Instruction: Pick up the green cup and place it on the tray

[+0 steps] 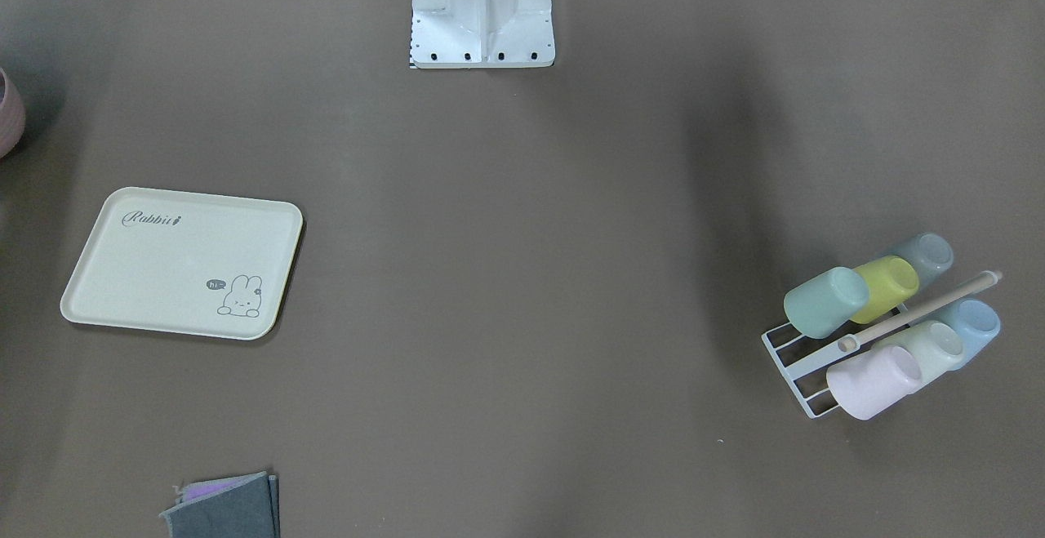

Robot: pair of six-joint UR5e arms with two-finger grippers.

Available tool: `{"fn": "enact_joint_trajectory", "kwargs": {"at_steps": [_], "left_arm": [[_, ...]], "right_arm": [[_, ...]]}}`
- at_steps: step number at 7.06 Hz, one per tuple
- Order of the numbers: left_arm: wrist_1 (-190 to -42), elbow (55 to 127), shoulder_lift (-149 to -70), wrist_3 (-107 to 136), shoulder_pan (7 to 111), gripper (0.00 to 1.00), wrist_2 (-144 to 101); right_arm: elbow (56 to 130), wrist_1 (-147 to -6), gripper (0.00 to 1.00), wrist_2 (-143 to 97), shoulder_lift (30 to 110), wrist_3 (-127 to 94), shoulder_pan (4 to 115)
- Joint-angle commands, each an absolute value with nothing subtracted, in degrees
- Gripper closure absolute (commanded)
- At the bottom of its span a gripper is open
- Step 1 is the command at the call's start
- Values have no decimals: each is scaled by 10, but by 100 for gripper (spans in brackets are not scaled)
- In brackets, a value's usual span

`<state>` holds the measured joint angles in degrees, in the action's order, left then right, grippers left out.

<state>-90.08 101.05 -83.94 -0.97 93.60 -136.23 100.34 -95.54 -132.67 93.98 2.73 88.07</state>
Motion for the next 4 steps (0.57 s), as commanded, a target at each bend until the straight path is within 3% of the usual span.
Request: {"fn": "enact_joint_trajectory", "kwargs": {"at_steps": [1,4], "left_arm": [[-901,1009,-839,-10,936,1,-1362],[-903,1001,-841,-10,936,1,-1363]], "right_arm": [[1004,-955,0,-1327,940,27,881],[1003,-956,0,-1327,941,27,881]]}}
